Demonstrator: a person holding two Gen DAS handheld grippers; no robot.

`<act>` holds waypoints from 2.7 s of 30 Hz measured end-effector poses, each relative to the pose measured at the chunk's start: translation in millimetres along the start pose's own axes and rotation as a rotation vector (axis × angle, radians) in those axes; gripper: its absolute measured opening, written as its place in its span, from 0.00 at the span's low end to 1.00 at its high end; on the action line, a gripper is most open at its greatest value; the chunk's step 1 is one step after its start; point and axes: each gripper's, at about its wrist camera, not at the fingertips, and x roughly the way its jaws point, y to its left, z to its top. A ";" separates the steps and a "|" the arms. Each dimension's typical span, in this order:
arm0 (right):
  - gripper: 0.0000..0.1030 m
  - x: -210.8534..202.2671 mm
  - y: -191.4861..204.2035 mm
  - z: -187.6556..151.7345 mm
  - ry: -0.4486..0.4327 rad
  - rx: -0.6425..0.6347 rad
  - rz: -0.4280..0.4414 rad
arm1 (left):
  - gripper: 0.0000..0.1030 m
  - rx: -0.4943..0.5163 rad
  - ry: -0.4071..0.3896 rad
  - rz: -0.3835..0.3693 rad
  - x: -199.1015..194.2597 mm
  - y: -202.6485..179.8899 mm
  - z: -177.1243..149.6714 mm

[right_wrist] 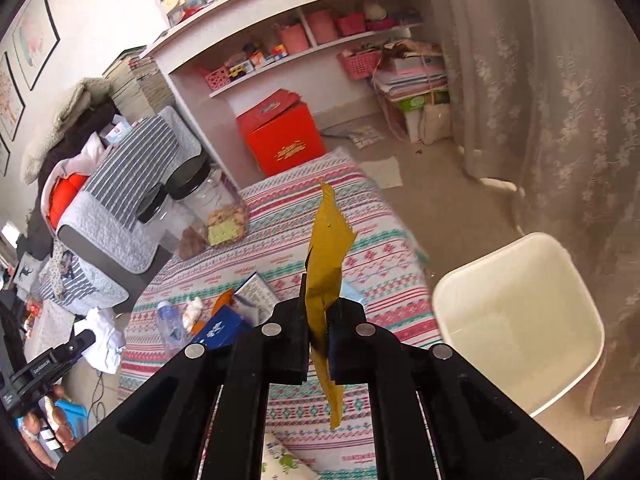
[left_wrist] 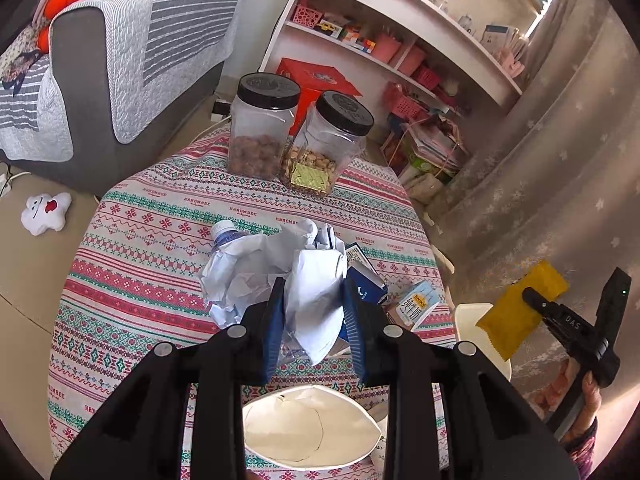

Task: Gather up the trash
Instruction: 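Grasp the yellow snack wrapper with the right gripper while the left gripper holds the paper, then carry the yellow wrapper to the white bin and release it with the right gripper, then carry the crumpled paper over the white bin and open the left gripper, then grasp the red noodle cup with the left gripper while the right grasps the paper cup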

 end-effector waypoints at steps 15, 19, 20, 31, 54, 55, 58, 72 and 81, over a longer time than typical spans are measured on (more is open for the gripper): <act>0.16 -6.8 -91.3 2.4 -0.074 -0.051 -0.526 | 0.28 0.072 -0.014 -0.052 13.3 -63.1 -7.9; 0.52 -24.2 -104.4 6.7 -0.103 0.002 -0.494 | 0.28 0.109 -0.014 -0.080 18.0 -94.6 -13.0; 0.66 -32.1 -106.0 8.4 -0.125 0.011 -0.490 | 0.28 0.124 -0.011 -0.085 20.2 -104.3 -15.4; 0.93 -113.0 -139.8 26.0 -0.384 0.066 -0.586 | 0.28 0.266 0.088 -0.222 71.5 -252.7 -49.0; 0.93 -144.2 -219.3 26.9 -0.375 0.346 -0.540 | 0.74 0.293 0.223 -0.283 146.9 -388.6 -88.8; 0.93 -143.1 -217.9 27.0 -0.369 0.341 -0.532 | 0.76 0.302 0.213 -0.260 142.4 -383.6 -90.9; 0.93 -137.6 -208.3 28.6 -0.347 0.313 -0.511 | 0.82 0.330 0.185 -0.183 129.6 -364.8 -98.5; 0.93 -79.5 -113.3 22.3 -0.156 0.075 -0.332 | 0.86 0.402 0.162 0.241 54.3 -224.7 -89.3; 0.93 -57.7 -69.6 18.4 -0.100 0.024 -0.236 | 0.86 0.031 0.177 0.448 2.4 -67.7 -68.6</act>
